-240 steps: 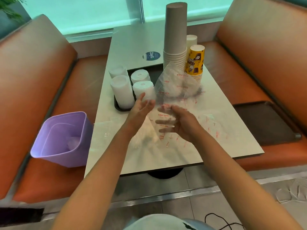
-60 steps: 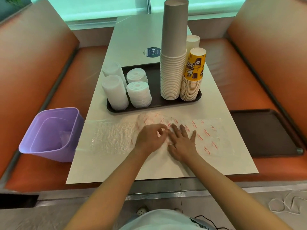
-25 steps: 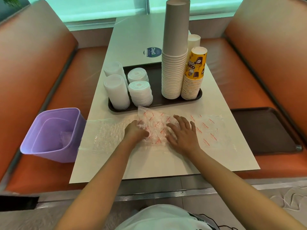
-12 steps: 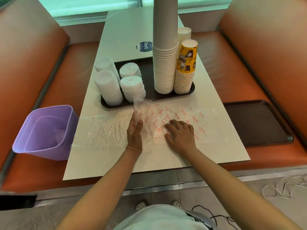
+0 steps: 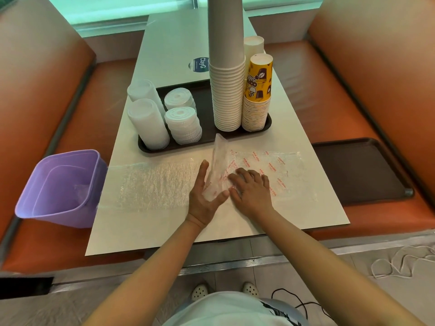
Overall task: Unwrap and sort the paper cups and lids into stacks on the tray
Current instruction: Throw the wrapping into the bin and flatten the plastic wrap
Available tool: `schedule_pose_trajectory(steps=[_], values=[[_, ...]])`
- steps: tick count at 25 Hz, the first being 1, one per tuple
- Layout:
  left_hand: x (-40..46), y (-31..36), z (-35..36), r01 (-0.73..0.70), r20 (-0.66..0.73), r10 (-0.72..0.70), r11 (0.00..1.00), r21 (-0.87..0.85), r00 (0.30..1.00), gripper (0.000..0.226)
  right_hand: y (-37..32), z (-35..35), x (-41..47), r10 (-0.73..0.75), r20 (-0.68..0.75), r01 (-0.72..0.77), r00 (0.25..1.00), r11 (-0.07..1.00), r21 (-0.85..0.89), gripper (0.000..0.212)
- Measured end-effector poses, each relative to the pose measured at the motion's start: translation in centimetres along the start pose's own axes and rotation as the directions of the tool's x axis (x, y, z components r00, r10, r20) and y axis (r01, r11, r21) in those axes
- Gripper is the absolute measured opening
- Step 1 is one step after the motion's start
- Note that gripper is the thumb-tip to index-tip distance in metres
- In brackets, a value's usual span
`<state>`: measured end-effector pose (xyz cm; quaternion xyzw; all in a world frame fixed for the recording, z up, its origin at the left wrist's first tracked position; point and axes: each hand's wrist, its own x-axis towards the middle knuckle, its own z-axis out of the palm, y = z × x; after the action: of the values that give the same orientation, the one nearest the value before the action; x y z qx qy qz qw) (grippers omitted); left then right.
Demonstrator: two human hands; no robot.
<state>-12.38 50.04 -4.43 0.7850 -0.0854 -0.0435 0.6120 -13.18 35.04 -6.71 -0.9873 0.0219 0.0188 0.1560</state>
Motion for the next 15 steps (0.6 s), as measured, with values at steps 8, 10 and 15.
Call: schedule_pose_trajectory(steps=[8, 10, 15], values=[[2.7, 0.9, 1.9, 0.175, -0.235, -0.169, 0.985, 0.003, 0.957, 0.048, 1.1, -2.1, 0.1, -0.102, -0.121, 0.112, 0.987, 0.990, 0.081, 0.056], [2.8, 0.8, 1.9, 0.115, -0.214, -0.095, 0.990, 0.082, 0.972, 0.051, 3.4, -3.6, 0.0, -0.018, -0.253, 0.017, 0.967, 1.000, -0.007, 0.038], [3.0, 3.9, 4.0, -0.302, 0.218, 0.210, 0.656, 0.692, 0.953, 0.066, 7.2, -3.5, -1.5, 0.125, -0.028, -0.127, 0.992, 0.988, -0.089, 0.043]])
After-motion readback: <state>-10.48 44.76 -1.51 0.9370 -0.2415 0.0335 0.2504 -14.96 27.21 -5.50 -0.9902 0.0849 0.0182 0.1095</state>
